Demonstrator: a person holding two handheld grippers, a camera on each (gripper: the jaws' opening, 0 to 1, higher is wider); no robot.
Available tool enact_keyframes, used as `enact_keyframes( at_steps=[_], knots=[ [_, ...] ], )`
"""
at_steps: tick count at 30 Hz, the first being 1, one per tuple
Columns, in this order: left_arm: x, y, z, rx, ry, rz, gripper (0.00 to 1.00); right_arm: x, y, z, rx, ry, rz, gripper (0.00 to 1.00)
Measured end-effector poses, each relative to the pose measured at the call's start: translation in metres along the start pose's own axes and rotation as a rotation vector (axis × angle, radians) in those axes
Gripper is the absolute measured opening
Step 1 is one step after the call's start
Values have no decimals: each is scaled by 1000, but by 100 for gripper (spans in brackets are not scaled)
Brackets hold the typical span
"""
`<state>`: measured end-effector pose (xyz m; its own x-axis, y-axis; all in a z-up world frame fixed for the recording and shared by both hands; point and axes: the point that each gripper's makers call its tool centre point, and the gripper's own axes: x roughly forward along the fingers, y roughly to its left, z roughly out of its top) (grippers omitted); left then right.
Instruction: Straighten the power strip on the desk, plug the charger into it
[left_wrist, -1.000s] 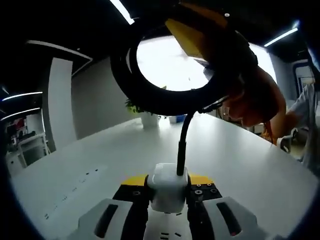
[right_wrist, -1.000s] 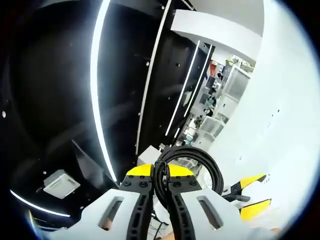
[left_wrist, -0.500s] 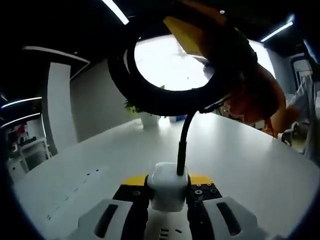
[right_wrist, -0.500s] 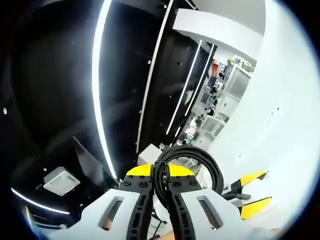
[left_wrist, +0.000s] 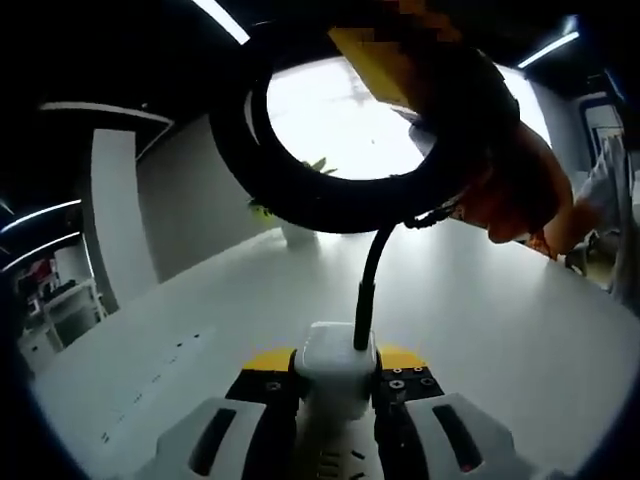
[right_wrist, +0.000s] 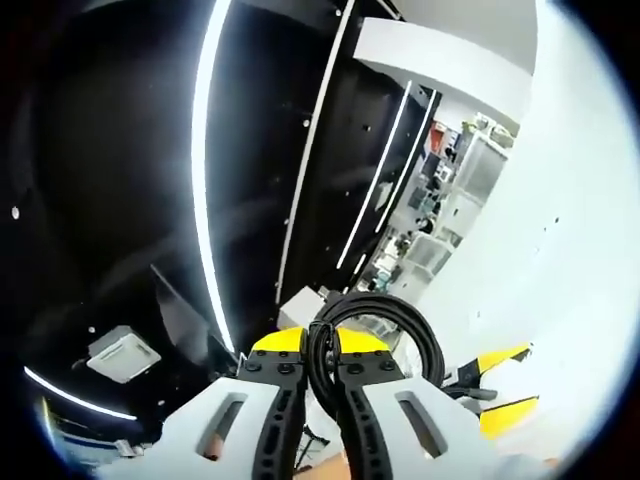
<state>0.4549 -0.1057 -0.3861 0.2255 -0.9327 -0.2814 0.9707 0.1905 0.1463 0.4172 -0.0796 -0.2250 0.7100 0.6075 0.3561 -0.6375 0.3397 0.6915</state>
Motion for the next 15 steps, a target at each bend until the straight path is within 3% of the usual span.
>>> enact_keyframes(
  at_steps=[7, 9, 10, 13, 15],
  knots=[
    [-1, -2, -1, 2, -2, 1, 27, -19, 6, 5, -302, 44, -17, 16],
    [-2, -2, -1, -5, -6, 2, 27, -28, 13, 18, -345, -4, 2, 27],
    [-2, -2, -2, -8, -8, 1, 27, -32, 15, 22, -372, -19, 7, 38],
    [-2, -3, -2, -15, -13, 3, 27, -42, 22, 39, -535, -64, 14, 65],
    [-3, -2, -1, -47, -27, 13, 27, -50, 22, 49, -672, -89, -6, 78]
  ],
)
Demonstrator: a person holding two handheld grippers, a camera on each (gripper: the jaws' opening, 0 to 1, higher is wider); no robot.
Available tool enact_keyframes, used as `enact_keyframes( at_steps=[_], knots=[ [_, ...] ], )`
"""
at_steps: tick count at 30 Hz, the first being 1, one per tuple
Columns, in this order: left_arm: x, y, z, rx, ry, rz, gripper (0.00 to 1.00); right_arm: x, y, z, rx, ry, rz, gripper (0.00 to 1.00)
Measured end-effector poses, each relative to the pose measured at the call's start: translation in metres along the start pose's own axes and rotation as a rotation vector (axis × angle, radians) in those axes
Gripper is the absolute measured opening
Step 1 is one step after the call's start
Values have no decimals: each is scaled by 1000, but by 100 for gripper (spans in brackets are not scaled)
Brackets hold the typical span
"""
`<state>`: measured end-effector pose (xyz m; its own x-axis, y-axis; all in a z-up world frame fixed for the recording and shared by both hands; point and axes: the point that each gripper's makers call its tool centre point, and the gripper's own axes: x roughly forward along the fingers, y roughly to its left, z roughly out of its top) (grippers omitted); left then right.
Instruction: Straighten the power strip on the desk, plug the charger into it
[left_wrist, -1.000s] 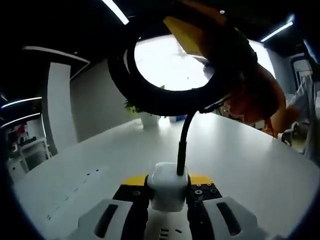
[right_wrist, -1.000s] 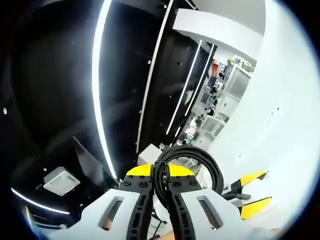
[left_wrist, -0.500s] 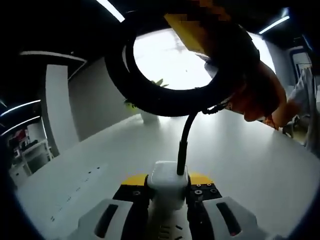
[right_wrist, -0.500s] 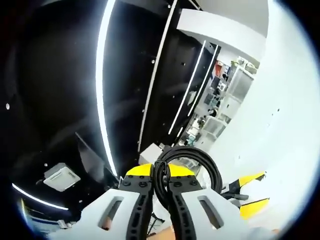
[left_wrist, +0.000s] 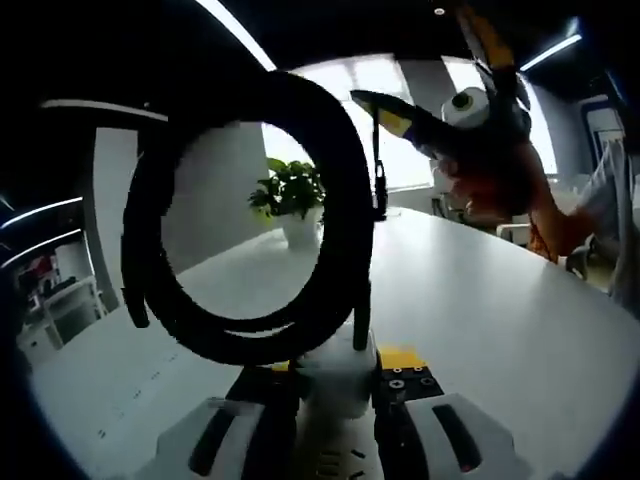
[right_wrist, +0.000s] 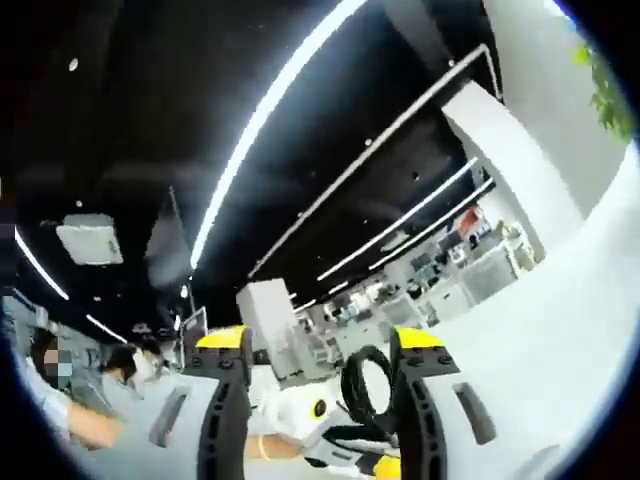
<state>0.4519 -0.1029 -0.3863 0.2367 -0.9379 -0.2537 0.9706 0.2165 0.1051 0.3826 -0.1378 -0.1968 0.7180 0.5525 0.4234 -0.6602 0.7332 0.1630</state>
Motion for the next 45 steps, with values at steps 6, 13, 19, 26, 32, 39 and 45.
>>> enact_keyframes(
  at_steps=[6, 13, 19, 26, 32, 39, 45],
  knots=[
    [0, -7, 0, 21, 0, -6, 27, -11, -10, -18, -199, 69, -3, 91],
    [-2, -11, -1, 41, 19, -7, 27, -7, -12, -61, -455, 172, 123, 100],
    [-3, -15, -2, 49, 22, -8, 27, 3, -24, -80, -520, 216, 158, 100],
    [-4, -20, -1, 49, 25, -8, 27, 10, -40, -106, -502, 304, 161, 83],
    [-4, -21, -1, 54, 30, -12, 27, 10, -35, -129, -505, 373, 217, 72],
    [-3, -21, -2, 63, 41, -11, 27, 9, -43, -157, -387, 514, 249, 57],
    [-2, -20, -2, 65, 42, -14, 27, 9, -50, -165, -413, 584, 270, 40]
  ],
)
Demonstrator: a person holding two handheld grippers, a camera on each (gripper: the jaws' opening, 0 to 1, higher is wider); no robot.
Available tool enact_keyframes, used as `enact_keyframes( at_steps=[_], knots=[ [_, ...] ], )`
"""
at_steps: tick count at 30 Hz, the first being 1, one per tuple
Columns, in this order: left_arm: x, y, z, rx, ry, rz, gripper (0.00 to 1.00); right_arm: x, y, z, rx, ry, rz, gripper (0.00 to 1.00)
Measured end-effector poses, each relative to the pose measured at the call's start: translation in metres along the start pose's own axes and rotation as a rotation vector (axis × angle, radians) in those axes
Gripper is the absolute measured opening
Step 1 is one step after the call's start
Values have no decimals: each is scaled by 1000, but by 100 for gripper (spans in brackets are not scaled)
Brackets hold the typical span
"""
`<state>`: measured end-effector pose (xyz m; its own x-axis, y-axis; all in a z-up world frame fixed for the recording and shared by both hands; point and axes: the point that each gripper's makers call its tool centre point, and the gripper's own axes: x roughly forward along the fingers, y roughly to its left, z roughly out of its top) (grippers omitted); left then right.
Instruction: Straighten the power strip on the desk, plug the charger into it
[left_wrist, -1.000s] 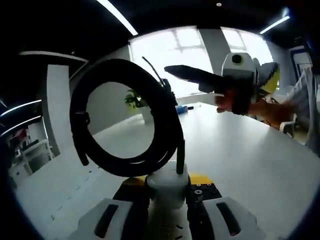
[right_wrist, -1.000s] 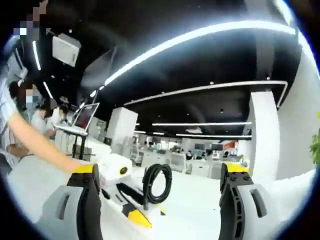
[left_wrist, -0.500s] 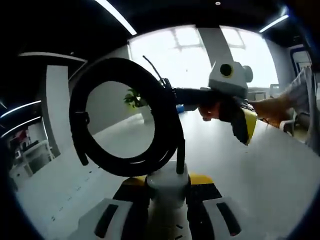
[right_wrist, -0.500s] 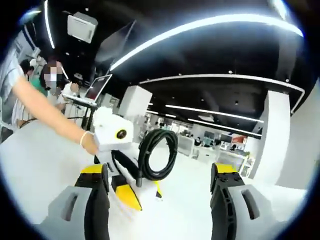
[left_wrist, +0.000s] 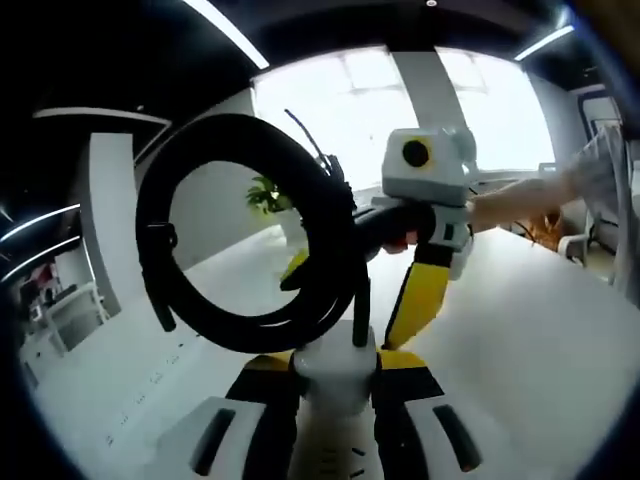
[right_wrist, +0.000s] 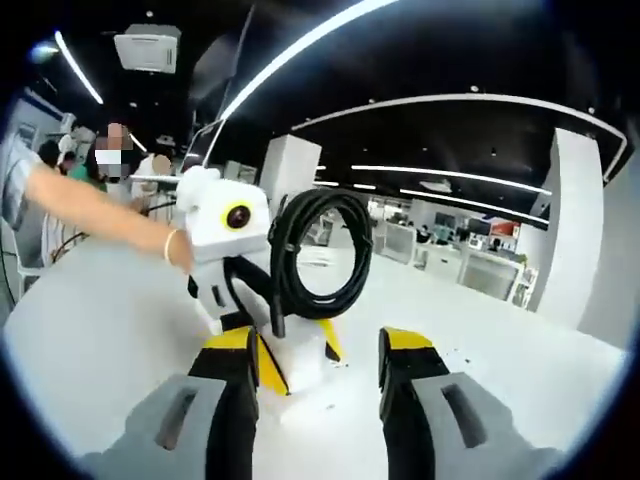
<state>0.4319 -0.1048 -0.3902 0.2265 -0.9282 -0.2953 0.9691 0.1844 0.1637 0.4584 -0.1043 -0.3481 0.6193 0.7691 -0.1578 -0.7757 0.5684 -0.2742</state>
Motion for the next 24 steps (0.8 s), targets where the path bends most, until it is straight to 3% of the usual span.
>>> enact_keyframes(
  at_steps=[3, 7, 18, 24],
  knots=[
    [0, 1, 0, 1, 0, -1, 27, 2, 5, -2, -25, 34, 33, 38],
    [2, 3, -1, 11, 8, -6, 27, 8, 11, 3, -131, 91, 109, 33],
    [2, 4, -3, 28, 19, -26, 27, 13, 20, -1, -195, 215, 331, 25],
    [2, 6, -3, 30, 16, -36, 27, 14, 23, -2, -192, 208, 397, 23]
  ],
)
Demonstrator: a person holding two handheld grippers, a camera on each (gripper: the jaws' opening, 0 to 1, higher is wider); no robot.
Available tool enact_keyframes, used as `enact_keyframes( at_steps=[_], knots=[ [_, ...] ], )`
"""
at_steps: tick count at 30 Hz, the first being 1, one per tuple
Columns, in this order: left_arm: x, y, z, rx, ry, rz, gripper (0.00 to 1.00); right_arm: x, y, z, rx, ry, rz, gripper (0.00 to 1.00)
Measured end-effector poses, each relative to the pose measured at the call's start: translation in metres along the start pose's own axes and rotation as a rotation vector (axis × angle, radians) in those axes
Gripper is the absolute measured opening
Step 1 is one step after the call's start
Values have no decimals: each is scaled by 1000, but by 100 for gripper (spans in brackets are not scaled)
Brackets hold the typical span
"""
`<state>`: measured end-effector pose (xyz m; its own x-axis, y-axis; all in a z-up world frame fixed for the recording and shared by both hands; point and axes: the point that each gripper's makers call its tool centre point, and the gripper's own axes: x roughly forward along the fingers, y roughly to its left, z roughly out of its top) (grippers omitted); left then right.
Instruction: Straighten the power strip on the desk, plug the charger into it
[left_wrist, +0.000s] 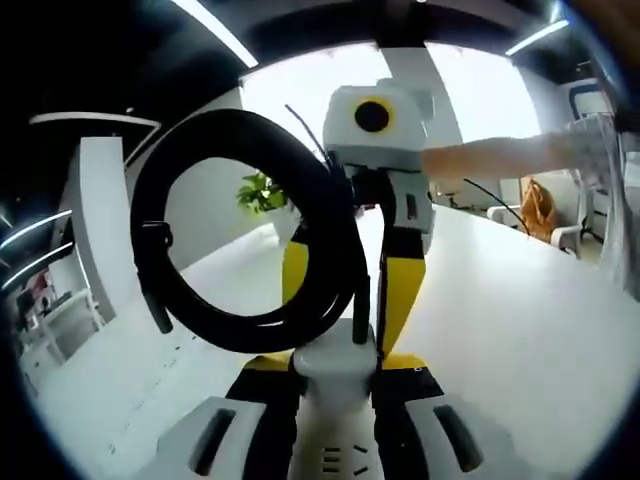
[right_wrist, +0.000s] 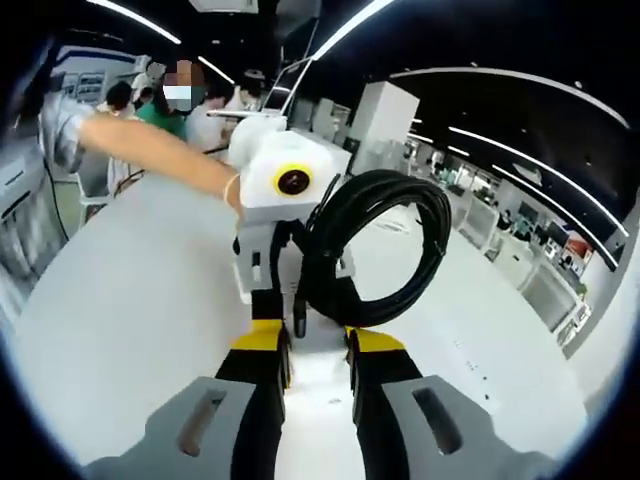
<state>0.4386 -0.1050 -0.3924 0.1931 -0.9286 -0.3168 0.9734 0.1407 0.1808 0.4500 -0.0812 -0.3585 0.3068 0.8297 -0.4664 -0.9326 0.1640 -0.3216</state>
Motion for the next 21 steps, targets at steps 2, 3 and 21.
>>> enact_keyframes(
  at_steps=[2, 3, 21],
  knots=[
    [0, 2, 0, -1, -3, -4, 27, 0, 0, 0, -2, -2, 10, 23],
    [0, 3, 0, -1, -3, -4, 27, 1, 0, 0, -4, -2, 16, 23],
    [2, 13, 1, -9, -8, -13, 27, 1, 2, 0, -29, 29, 79, 21]
  ],
)
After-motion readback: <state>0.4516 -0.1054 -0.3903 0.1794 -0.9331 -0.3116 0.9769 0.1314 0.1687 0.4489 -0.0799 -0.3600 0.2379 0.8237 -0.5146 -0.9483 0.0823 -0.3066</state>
